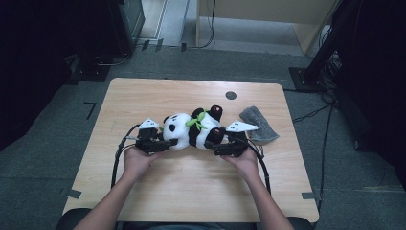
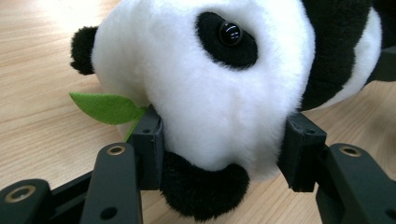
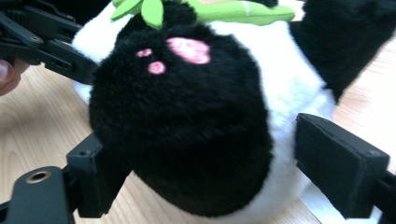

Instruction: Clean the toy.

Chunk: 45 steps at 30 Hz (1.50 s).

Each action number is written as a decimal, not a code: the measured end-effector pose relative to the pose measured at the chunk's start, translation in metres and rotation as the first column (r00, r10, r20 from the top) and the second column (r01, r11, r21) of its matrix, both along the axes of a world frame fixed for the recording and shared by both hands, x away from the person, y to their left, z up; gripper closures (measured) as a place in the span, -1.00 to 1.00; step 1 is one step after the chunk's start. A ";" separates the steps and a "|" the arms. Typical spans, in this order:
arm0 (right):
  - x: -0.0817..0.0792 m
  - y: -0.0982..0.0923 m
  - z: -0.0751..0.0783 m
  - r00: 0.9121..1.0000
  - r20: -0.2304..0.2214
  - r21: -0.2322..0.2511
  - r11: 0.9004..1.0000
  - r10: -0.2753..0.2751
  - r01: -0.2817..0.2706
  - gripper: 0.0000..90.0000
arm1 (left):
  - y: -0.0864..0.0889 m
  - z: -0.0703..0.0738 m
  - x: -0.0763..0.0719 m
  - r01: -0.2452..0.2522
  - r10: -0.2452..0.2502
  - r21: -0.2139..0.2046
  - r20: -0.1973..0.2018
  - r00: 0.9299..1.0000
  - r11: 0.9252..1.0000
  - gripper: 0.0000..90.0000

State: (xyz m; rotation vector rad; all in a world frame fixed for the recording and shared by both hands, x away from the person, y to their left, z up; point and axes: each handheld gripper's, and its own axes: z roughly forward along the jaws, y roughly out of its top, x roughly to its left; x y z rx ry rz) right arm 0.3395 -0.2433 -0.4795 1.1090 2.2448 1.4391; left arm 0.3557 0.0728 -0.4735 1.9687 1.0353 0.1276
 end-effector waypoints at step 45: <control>-0.004 -0.016 0.056 0.992 -0.050 -0.026 0.993 -0.118 0.117 0.23 | 0.025 0.012 -0.001 0.153 -0.143 -0.045 0.172 0.975 0.987 -0.35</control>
